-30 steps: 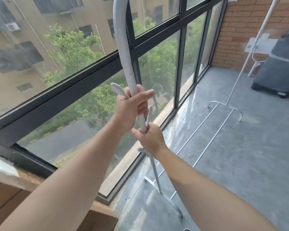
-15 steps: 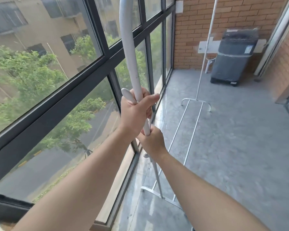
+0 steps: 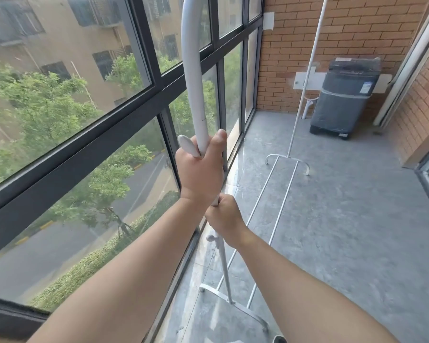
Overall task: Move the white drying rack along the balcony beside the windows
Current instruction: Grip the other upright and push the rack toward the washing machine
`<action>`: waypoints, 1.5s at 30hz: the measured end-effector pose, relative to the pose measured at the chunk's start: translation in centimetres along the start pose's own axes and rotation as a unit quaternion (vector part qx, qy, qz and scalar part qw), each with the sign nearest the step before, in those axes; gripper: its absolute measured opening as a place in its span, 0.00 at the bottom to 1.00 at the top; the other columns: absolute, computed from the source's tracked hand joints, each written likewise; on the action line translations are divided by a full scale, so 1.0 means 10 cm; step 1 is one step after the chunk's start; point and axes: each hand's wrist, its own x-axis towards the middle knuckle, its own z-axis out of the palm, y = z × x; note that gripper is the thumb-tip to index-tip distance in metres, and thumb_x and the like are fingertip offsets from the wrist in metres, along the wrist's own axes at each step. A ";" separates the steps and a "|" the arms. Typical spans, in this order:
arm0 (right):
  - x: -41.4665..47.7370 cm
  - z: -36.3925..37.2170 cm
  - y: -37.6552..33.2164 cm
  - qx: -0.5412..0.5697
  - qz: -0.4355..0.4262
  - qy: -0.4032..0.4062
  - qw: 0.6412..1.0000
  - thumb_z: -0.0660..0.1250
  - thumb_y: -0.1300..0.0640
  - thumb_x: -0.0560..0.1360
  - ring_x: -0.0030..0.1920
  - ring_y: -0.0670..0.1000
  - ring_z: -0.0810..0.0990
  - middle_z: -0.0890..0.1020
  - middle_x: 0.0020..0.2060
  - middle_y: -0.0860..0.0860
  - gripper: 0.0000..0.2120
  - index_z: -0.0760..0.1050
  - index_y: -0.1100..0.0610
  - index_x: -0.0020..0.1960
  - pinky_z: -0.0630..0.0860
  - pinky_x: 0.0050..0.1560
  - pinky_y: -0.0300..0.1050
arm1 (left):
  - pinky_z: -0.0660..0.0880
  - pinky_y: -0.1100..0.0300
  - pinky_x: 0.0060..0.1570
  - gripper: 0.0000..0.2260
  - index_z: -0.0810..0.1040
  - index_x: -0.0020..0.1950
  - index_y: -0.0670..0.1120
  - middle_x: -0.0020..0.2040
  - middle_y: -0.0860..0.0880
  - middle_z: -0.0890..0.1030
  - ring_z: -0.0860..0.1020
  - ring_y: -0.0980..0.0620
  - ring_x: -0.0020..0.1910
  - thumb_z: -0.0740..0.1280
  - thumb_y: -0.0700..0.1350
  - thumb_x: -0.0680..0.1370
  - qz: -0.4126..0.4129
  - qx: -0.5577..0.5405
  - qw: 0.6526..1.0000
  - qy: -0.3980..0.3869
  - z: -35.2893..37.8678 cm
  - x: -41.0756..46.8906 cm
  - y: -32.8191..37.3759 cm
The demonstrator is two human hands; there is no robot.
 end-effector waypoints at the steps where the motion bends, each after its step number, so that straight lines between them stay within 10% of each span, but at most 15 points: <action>1: 0.01 0.01 0.04 -0.007 -0.004 0.015 1.000 0.62 0.64 0.67 0.27 0.49 0.55 0.58 0.22 0.44 0.19 0.55 0.50 0.27 0.59 0.19 0.32 | 0.64 0.52 0.28 0.20 0.73 0.24 0.51 0.23 0.49 0.69 0.66 0.50 0.22 0.71 0.49 0.76 0.008 0.004 1.000 0.006 0.02 -0.02 0.00; 10: 0.08 0.10 0.07 -0.064 -0.120 0.181 0.974 0.62 0.75 0.66 0.23 0.48 0.57 0.58 0.16 0.47 0.28 0.51 0.50 0.26 0.55 0.22 0.36 | 0.60 0.41 0.23 0.24 0.65 0.35 0.29 0.28 0.37 0.65 0.62 0.43 0.29 0.70 0.46 0.78 0.057 -0.016 0.998 0.006 0.14 -0.03 0.09; 24: 0.12 0.03 0.05 -0.108 -0.160 0.174 0.966 0.63 0.75 0.65 0.24 0.49 0.56 0.54 0.21 0.43 0.28 0.50 0.49 0.27 0.53 0.23 0.37 | 0.69 0.36 0.28 0.24 0.67 0.35 0.37 0.30 0.28 0.67 0.66 0.42 0.30 0.70 0.56 0.75 0.069 0.007 0.997 0.035 0.18 -0.03 0.16; 45: 0.06 -0.17 0.02 -0.130 -0.184 0.168 0.960 0.63 0.74 0.69 0.24 0.49 0.57 0.56 0.22 0.45 0.26 0.53 0.52 0.27 0.54 0.22 0.36 | 0.70 0.38 0.29 0.20 0.71 0.27 0.52 0.28 0.42 0.71 0.69 0.44 0.28 0.71 0.51 0.77 0.092 0.032 0.995 0.036 0.35 -0.13 0.27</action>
